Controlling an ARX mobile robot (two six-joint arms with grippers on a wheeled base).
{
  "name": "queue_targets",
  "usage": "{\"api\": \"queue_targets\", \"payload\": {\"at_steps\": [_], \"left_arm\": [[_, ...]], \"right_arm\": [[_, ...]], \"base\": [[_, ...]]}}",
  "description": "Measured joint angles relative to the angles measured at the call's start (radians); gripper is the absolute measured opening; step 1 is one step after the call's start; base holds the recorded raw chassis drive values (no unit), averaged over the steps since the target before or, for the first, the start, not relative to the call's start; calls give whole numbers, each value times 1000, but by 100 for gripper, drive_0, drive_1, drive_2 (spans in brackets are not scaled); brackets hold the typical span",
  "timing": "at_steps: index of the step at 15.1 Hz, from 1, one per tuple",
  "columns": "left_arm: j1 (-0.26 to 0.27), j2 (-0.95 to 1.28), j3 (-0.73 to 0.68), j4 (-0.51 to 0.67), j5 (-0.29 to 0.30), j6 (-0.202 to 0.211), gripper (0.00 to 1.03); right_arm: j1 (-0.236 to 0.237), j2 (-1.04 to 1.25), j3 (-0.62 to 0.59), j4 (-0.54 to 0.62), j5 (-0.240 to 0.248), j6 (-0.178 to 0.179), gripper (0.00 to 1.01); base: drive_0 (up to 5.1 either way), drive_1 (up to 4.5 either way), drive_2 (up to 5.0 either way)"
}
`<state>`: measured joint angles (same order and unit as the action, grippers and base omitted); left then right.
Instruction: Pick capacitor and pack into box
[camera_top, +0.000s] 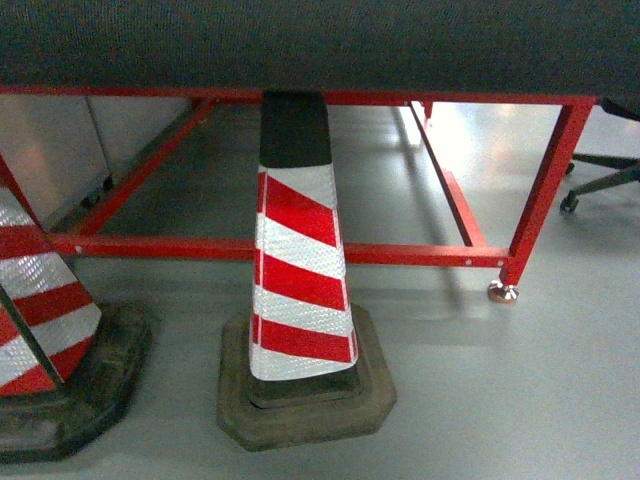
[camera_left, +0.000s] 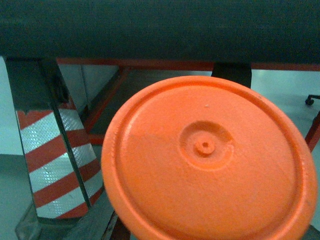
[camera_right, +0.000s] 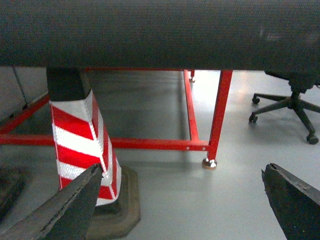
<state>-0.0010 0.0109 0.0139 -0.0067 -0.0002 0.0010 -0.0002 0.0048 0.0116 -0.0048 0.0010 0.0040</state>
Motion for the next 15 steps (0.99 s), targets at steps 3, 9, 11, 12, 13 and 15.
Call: {"api": "queue_targets", "payload": {"at_steps": [3, 9, 11, 12, 13, 15], "left_arm": [[0, 0, 0, -1, 0, 0, 44], [0, 0, 0, -1, 1, 0, 44], [0, 0, 0, 2, -1, 0, 44], [0, 0, 0, 5, 1, 0, 44], [0, 0, 0, 6, -1, 0, 44], [0, 0, 0, 4, 0, 0, 44]], "right_arm": [[0, 0, 0, 0, 0, -1, 98], [0, 0, 0, -1, 0, 0, 98], [0, 0, 0, 4, -1, -2, 98], [0, 0, 0, 3, -1, -1, 98], [0, 0, 0, 5, -1, -1, 98], [0, 0, 0, 3, -1, -2, 98]], "base": [[0, 0, 0], [0, 0, 0], [0, 0, 0], [0, 0, 0], [0, 0, 0], [0, 0, 0]]}}
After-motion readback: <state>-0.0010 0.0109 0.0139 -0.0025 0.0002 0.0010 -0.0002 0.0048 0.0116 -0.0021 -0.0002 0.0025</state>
